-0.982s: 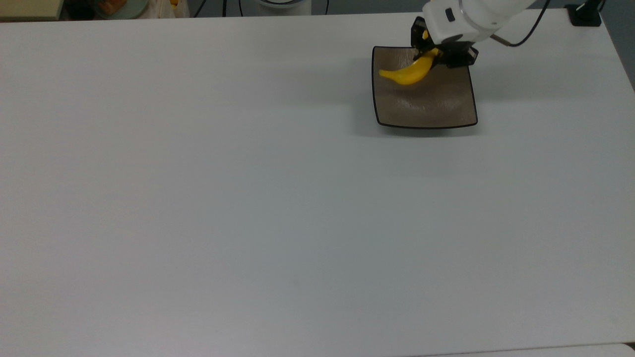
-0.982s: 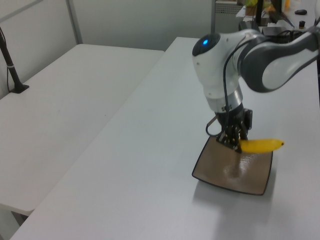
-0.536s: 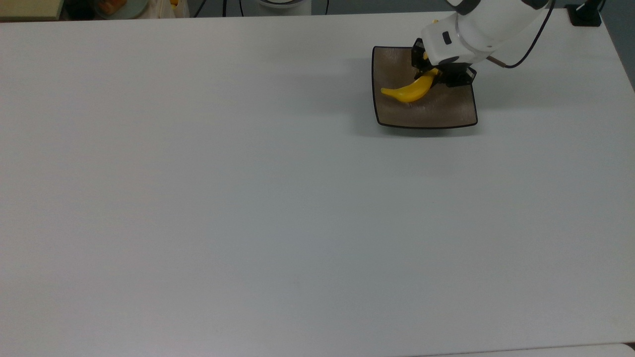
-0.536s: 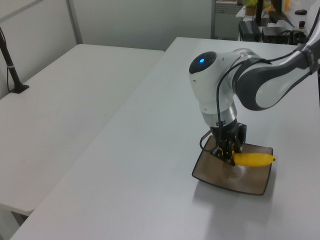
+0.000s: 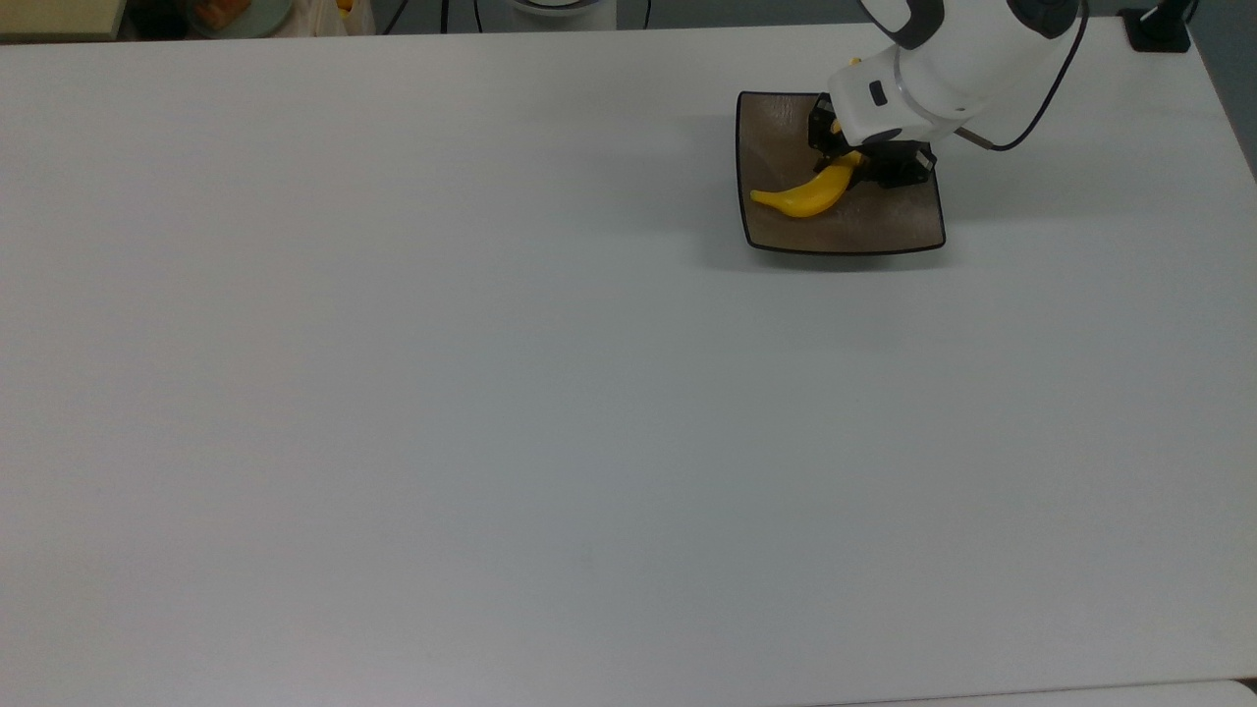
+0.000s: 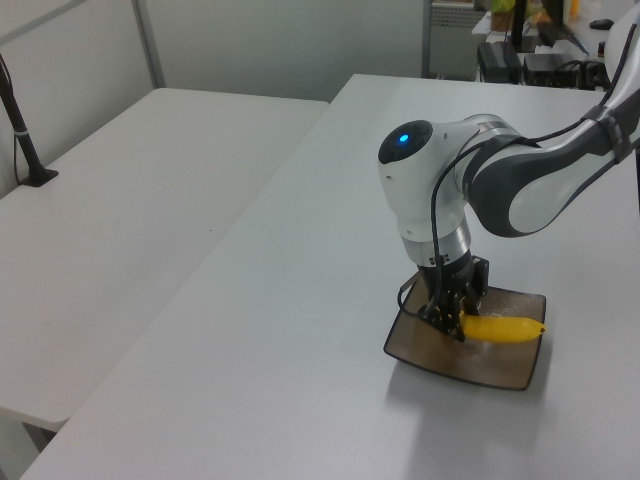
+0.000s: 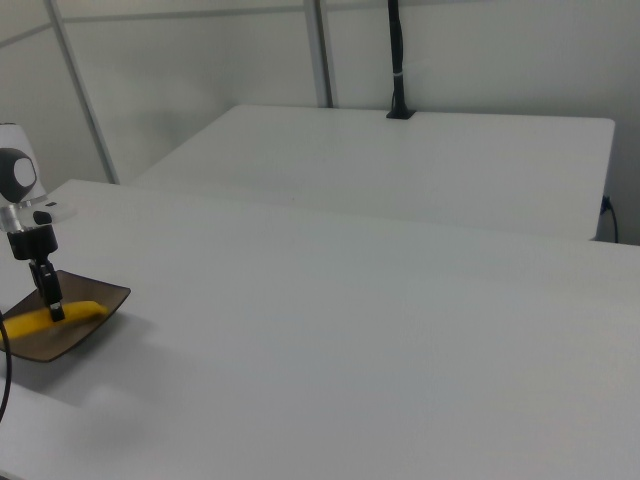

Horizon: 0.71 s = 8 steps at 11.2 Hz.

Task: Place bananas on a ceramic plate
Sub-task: 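Lower the banana onto the plate and open the gripper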

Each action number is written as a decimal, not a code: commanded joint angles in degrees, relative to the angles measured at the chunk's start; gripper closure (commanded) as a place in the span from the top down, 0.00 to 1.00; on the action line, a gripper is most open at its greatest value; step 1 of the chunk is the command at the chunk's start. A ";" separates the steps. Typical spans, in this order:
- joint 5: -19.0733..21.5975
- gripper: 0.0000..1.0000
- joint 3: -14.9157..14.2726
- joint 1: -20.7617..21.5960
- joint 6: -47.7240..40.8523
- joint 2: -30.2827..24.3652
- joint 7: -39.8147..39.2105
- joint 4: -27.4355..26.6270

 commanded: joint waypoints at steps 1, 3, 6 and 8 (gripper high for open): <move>-0.73 0.88 0.12 -0.02 1.70 -1.33 0.85 -1.82; -0.65 1.00 0.12 -0.46 0.91 -2.47 0.76 -1.30; -0.47 1.00 0.12 -2.82 -0.84 -7.73 -0.20 -0.77; 0.14 1.00 0.12 -4.84 -5.31 -11.07 -2.04 1.15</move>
